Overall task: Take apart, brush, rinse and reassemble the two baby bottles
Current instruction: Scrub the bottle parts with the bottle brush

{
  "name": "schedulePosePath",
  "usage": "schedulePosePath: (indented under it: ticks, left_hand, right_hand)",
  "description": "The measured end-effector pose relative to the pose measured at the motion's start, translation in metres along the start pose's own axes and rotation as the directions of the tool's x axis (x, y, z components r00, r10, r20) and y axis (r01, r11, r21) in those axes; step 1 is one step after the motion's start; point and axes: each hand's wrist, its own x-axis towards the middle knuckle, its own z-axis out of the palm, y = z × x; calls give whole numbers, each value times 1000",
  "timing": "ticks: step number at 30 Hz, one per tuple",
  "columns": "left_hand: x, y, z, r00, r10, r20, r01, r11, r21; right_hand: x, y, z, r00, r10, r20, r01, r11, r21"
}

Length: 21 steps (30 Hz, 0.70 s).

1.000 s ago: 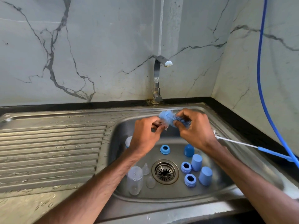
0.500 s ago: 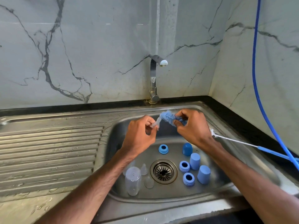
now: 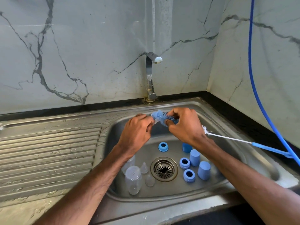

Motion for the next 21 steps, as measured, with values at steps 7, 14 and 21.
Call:
schedulePosePath:
  ticks: [7,14,21]
  left_hand:
    - [-2,-3,6,994,-93,-54,88,992,-94]
    - [-5,-11,6,902,-428,56,416,829,-373]
    - [-6,-18,6,844,-463,272,536,756,-376]
  right_hand:
    - [8,14,0,992,113,53,-104,983,-151]
    - [6,5,8,989,49,142,-27,988,-152]
    - [6,6,11,983,11,182,13,991,-133]
